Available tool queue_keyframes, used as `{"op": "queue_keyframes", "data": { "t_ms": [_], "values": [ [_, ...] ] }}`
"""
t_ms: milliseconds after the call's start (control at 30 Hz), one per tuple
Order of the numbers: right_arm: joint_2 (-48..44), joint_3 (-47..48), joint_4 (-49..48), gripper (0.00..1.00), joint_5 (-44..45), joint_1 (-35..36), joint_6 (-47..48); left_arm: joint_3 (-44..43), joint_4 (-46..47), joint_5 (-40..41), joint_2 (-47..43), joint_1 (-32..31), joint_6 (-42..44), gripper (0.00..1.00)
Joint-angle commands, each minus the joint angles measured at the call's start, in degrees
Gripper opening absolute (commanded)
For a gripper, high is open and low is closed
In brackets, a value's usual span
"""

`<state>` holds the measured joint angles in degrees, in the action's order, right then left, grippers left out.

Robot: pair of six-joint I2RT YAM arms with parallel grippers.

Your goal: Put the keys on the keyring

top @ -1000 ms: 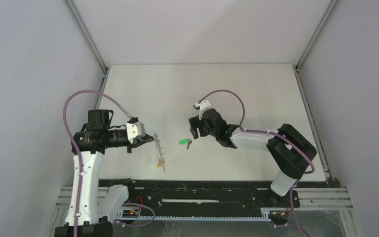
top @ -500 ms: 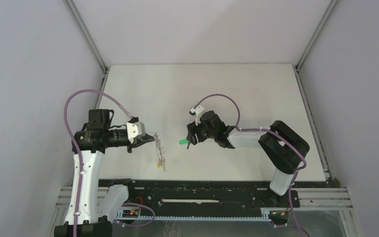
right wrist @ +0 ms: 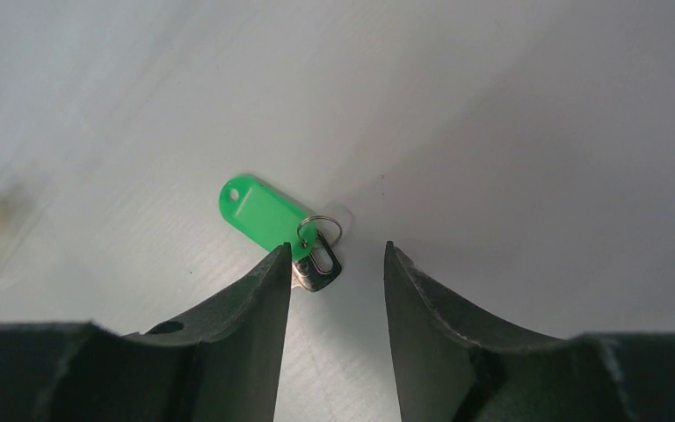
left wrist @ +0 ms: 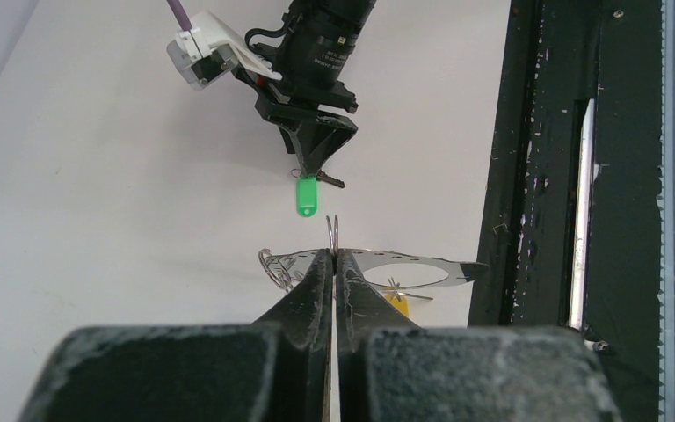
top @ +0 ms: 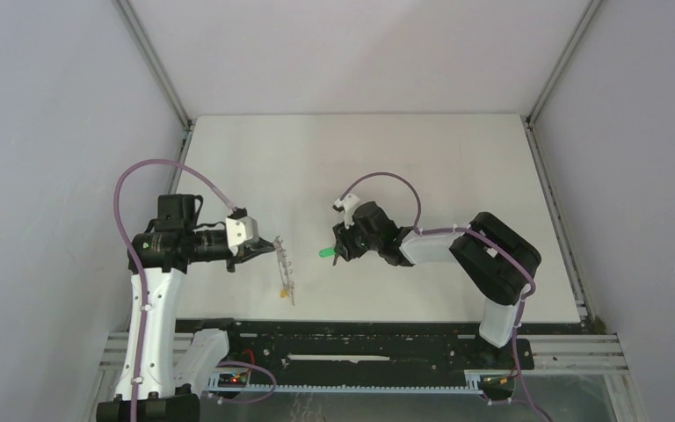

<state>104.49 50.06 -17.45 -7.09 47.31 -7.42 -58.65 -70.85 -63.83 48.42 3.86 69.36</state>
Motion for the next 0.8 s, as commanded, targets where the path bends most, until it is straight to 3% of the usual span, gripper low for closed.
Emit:
{"op": "queue_keyframes", "data": {
  "t_ms": [0, 367, 767],
  "values": [
    [1.7, 2.4, -1.3, 0.5, 1.7, 1.4, 1.7, -2.5, 1.5, -2.6, -0.4, -0.3, -0.5, 0.0],
    [2.8, 3.9, 0.3, 0.37, 4.4, 1.9, 2.2, -2.5, 1.6, -2.3, -0.4, -0.4, -0.6, 0.0],
    [1.3, 3.7, 2.6, 0.43, 5.7, 2.6, 2.3, -2.5, 1.7, -2.4, -0.5, -0.4, -0.6, 0.0]
  ]
}}
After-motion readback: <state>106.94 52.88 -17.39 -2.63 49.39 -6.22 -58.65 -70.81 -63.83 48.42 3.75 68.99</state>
